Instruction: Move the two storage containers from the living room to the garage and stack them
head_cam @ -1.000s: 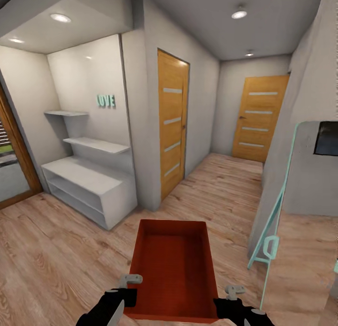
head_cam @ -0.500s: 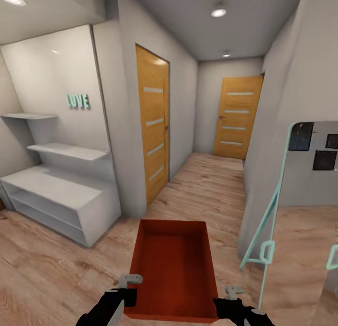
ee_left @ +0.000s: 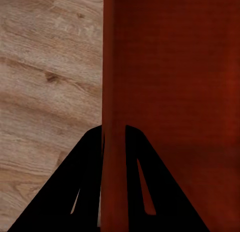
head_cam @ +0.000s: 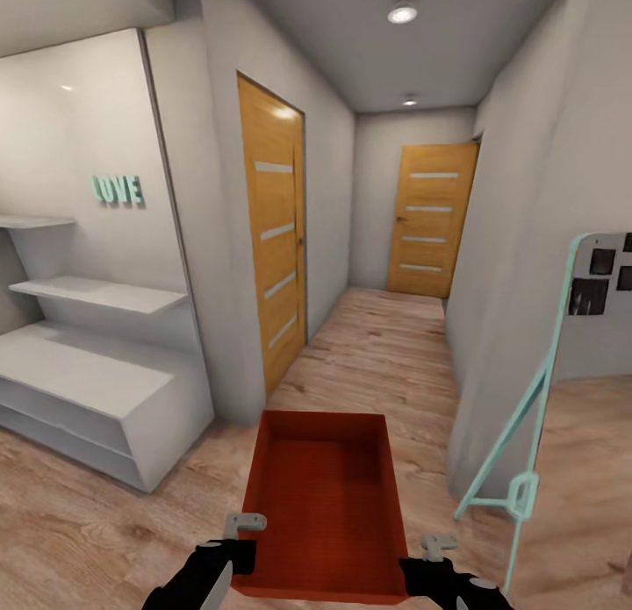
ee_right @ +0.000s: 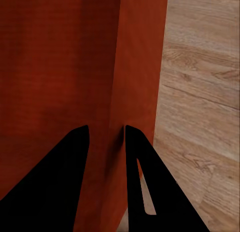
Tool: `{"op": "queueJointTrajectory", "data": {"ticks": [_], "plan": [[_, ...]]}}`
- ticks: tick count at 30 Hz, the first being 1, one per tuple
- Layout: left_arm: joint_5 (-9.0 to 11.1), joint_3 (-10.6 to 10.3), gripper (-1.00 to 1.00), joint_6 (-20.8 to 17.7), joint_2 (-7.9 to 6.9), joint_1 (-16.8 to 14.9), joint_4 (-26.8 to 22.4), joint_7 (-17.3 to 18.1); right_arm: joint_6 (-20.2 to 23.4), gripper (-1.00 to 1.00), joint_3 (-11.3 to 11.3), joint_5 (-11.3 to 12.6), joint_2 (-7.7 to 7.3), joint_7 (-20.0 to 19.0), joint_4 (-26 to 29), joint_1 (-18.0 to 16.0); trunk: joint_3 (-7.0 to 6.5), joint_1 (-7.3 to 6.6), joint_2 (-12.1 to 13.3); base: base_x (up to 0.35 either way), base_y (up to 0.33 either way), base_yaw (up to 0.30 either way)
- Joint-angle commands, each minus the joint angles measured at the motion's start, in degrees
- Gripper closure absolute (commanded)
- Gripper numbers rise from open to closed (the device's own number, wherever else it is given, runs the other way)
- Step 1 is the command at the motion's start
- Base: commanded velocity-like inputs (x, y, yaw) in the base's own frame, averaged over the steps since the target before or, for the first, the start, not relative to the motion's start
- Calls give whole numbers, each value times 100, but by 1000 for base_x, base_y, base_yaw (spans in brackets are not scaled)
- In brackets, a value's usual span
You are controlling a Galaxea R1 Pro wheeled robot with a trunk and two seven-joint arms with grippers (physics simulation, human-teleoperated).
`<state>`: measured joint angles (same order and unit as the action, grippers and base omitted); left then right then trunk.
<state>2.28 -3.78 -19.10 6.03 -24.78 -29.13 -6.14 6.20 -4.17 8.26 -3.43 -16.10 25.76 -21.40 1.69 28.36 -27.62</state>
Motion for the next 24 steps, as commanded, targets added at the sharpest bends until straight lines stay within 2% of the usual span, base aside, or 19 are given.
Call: {"op": "queueJointTrajectory", "data": {"ticks": [1,10,24], "plan": [[-43,71,100,-50,26,-10,-14,-177,30,100,-66,-342,0,89,16,4,12,6,-11,297,187,-1],[-43,72,100,-50,23,-10,-14,-177,30,100,-66,-338,0,89,16,4,12,6,-11,296,186,-21],[-43,77,100,-50,25,-10,-14,-178,30,100,-75,-334,0,89,16,4,12,6,-11,294,188,-255]]}}
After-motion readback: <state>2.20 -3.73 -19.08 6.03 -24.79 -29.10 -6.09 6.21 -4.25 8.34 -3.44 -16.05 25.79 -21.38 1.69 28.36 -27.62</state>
